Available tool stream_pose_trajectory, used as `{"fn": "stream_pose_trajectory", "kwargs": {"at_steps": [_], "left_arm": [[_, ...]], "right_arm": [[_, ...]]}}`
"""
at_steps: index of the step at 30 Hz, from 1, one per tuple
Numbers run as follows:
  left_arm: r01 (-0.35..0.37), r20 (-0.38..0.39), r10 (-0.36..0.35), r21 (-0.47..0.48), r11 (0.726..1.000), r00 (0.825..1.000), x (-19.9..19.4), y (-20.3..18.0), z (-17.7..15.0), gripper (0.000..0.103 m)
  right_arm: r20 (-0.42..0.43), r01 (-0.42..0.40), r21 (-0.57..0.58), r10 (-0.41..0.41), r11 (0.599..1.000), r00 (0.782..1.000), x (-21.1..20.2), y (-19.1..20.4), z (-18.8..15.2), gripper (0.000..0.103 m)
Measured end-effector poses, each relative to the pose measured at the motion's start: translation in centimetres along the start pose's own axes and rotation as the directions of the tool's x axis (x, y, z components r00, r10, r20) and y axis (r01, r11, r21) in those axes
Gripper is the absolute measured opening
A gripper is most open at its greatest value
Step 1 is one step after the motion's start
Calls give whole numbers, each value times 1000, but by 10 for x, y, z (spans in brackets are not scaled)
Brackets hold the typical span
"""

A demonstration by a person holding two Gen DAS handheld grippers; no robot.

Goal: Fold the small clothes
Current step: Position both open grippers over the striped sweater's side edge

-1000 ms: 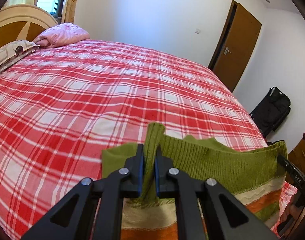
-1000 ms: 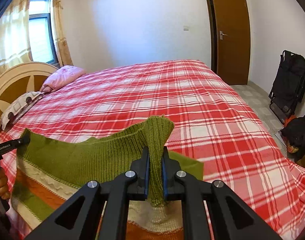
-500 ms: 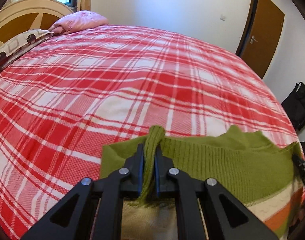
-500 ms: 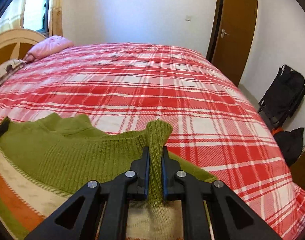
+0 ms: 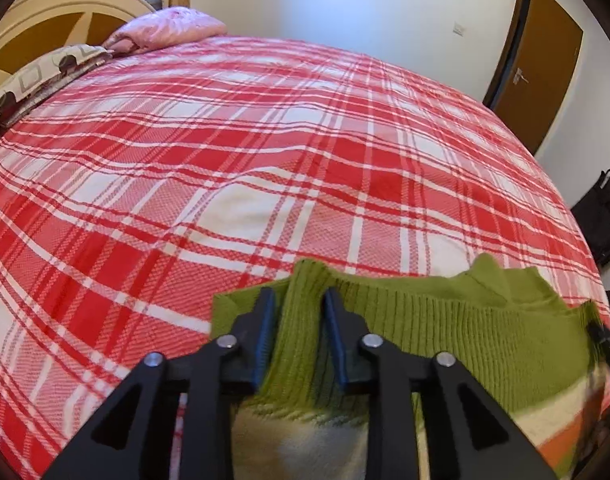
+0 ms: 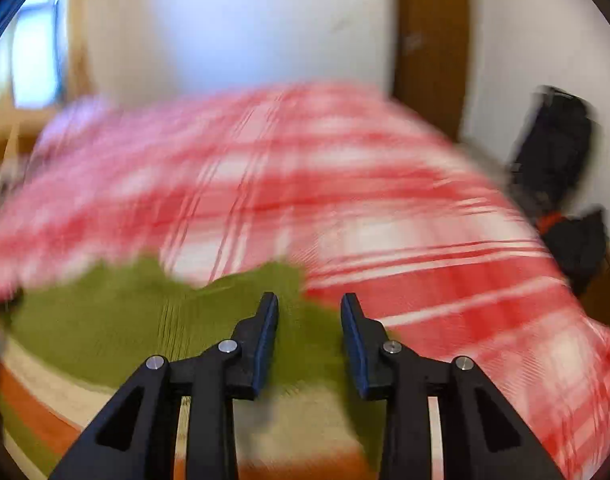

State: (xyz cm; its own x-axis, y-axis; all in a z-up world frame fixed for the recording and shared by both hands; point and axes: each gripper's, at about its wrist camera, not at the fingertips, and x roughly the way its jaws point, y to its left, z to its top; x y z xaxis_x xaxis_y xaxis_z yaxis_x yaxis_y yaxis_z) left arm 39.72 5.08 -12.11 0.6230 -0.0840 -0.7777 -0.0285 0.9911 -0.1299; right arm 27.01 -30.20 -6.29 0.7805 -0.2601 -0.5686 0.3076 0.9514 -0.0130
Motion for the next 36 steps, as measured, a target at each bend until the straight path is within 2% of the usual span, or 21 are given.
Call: {"fn": "stream_pose_trajectory", "kwargs": {"at_steps": [3,5,7,10,16,18,22,25,28,31,32,33,35,36], "left_arm": [[-34,54,31,57,998,998,-36,4,-2,38],[-45,83,37,97,994,996,-58,3,-11,50],[-38,92,27,118,992,995,-78,2,-27,51],[-8,80,-5,158,987,997,-99,-8,-60,51],[-57,16,54,201,978,998,-97,-28,-111,51],[-92,23,89,228,969,996,-96,-32,-122,51],[-161,64,149,255,953,987,-95,-36,-135,61],[-178,75,163,269,947,984,-98,-36,-138,62],[-187,79,172,274,943,982,-101,-34,-141,68],[-150,56,141,253,956,989,-106,-25,-142,69],[-124,44,117,230,965,992,-110,-19,-141,71],[-90,33,85,202,975,996,-113,-10,-141,73],[-22,20,19,141,990,1000,-120,4,-141,83],[-15,28,12,108,994,1000,-124,12,-139,87]], "right_arm": [[5,-13,-76,13,997,1000,-38,2,-14,34],[-18,-61,-133,59,989,998,-59,11,-34,34],[-48,-104,-175,97,979,994,-78,21,-59,34],[-93,-136,-193,120,972,988,-85,32,-87,34],[-183,-168,-111,146,980,972,-83,23,-130,34],[-166,-177,-110,157,978,974,-86,21,-136,34],[-175,-174,-85,157,981,972,-93,14,-142,34],[-158,-160,-121,141,980,977,-103,14,-150,34],[-150,-163,-116,145,980,978,-113,8,-156,34],[-181,-159,-114,137,981,974,-117,7,-151,34],[-188,-160,-83,142,984,972,-122,5,-146,35],[-171,-175,-54,164,983,971,-129,4,-143,35],[-113,-219,-32,214,975,970,-143,8,-137,36],[-89,-235,-37,231,971,969,-149,14,-133,41]]}}
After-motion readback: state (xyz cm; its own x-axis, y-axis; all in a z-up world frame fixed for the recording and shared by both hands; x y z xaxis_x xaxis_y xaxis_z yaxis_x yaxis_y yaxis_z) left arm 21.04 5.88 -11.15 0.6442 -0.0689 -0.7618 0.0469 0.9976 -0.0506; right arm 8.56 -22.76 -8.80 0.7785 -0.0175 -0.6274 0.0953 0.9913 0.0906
